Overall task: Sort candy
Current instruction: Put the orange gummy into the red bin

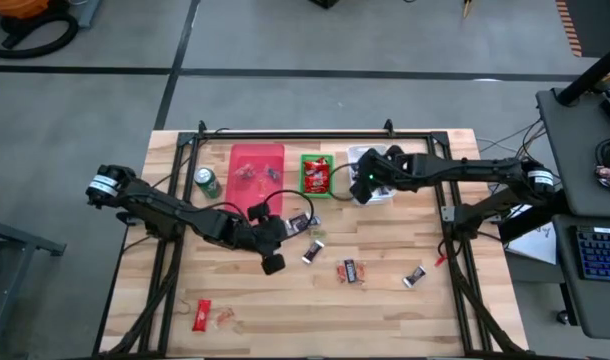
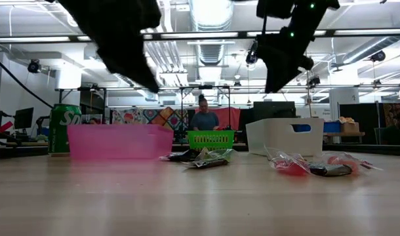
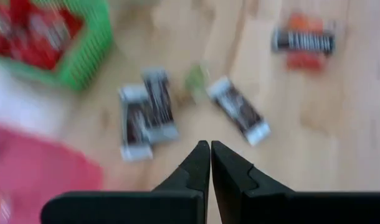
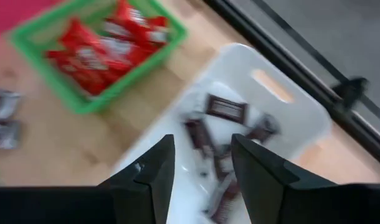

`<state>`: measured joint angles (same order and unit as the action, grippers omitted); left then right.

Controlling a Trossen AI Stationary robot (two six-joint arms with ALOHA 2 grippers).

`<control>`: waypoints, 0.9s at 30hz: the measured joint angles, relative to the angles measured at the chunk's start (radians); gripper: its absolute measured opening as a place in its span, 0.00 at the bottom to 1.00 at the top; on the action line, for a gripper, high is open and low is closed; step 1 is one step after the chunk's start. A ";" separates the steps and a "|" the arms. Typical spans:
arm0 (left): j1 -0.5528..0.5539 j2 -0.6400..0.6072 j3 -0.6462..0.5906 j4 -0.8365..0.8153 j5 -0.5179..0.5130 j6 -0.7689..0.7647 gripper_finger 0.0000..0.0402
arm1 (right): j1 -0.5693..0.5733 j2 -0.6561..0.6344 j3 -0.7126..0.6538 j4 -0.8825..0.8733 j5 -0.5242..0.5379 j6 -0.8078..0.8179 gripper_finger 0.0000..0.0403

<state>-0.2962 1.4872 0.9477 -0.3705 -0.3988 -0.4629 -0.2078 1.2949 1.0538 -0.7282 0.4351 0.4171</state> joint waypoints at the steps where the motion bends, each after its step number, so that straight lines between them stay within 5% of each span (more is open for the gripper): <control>1: 0.000 0.000 0.006 -0.037 0.039 -0.035 0.00 | 0.017 0.000 0.000 0.010 0.000 0.000 0.36; 13: -0.123 0.000 0.013 -0.216 0.624 -0.534 0.00 | 0.134 0.002 0.000 0.101 0.002 -0.019 0.36; 20: -0.297 0.000 0.017 -0.234 0.742 -0.768 0.00 | 0.134 0.002 0.000 0.151 0.003 -0.042 0.35; 27: -0.400 0.000 0.021 -0.232 0.705 -0.937 0.02 | 0.134 0.002 0.000 0.244 0.002 -0.076 0.36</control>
<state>-0.6964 1.4868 0.9684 -0.6029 0.3059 -1.3999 -0.0742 1.2968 1.0534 -0.4846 0.4370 0.3408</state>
